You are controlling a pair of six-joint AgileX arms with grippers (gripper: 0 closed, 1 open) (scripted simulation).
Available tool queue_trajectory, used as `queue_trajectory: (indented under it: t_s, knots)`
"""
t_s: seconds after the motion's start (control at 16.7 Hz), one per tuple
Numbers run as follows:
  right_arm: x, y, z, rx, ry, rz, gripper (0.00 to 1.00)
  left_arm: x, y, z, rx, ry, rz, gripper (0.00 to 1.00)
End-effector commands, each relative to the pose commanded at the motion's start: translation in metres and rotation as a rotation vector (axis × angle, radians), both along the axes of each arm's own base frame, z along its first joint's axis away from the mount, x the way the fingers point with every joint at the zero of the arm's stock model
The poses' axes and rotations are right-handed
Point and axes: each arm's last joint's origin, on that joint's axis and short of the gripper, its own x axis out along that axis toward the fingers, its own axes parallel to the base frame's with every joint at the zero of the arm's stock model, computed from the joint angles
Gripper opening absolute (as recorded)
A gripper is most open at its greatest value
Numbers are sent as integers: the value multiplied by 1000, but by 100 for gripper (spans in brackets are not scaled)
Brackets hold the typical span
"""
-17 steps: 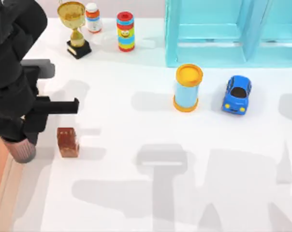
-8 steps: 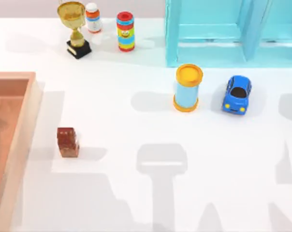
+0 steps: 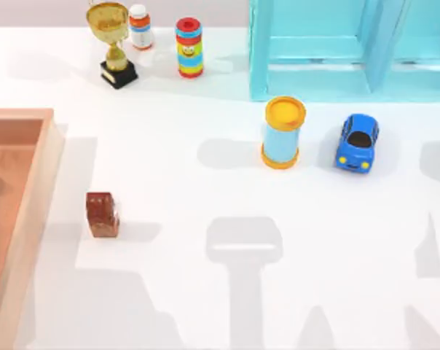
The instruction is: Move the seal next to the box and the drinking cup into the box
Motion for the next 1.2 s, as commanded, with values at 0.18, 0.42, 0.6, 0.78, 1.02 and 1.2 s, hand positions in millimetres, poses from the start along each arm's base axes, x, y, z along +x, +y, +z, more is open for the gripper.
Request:
queue_trajectory:
  t_s: [0.18, 0.42, 0.6, 0.78, 1.02, 1.2]
  knots:
    - [0, 0, 0, 0, 0, 0, 100, 1, 1, -16, 0, -3, 3, 0]
    - [0, 0, 0, 0, 0, 0, 100, 0, 3, -51, 2, -8, 4, 0]
    - [0, 0, 0, 0, 0, 0, 100, -2, 3, -64, -2, -4, 5, 0]
    - [0, 0, 0, 0, 0, 0, 100, -2, 3, -64, -2, -4, 5, 0]
    - [0, 0, 0, 0, 0, 0, 100, -2, 3, -64, -2, -4, 5, 30]
    - [0, 0, 0, 0, 0, 0, 100, -2, 3, -64, -2, -4, 5, 53]
